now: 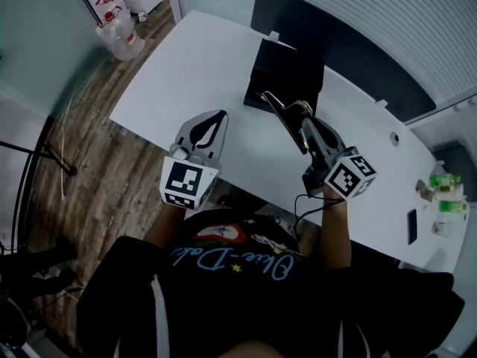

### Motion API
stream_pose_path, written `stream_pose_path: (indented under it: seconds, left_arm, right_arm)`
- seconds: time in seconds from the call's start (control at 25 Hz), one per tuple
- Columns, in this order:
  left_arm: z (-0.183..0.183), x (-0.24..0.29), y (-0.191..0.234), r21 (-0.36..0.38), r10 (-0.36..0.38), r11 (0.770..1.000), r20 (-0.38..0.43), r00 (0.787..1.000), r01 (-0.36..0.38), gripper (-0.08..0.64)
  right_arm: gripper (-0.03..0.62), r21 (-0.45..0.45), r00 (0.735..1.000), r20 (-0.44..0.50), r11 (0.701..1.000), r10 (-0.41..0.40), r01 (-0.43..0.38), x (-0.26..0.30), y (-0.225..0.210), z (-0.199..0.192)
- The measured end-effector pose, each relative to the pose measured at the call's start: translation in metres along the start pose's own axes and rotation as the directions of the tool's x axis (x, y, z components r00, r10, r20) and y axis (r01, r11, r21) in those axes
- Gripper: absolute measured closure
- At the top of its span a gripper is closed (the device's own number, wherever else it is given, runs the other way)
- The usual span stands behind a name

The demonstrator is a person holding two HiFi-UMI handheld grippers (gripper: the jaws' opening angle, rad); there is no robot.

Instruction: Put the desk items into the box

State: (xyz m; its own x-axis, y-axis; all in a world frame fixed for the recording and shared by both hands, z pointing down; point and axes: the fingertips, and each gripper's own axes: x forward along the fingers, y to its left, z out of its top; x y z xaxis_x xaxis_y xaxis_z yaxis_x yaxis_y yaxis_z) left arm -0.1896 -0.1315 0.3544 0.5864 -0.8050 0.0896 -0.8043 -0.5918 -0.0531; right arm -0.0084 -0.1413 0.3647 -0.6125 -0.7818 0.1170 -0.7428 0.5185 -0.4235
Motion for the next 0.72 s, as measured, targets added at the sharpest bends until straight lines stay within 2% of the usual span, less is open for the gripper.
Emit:
stream_pose_path:
  seconds: [0.4, 0.72]
  left_arm:
    - [-0.001, 0.001, 0.005, -0.057, 0.003, 0.998, 0.026, 1.0, -0.002, 0.552]
    - [-0.006, 0.008, 0.028, -0.032, 0.03, 0.999, 0.006, 1.0, -0.03, 0.552]
  right_arm:
    - [0.563, -0.025, 1.0, -0.013, 1.0, -0.018, 0.017, 0.004, -0.004, 0.001]
    - [0.563, -0.047, 1.0, -0.026, 0.999, -0.006, 0.005, 0.03, -0.018, 0.008]
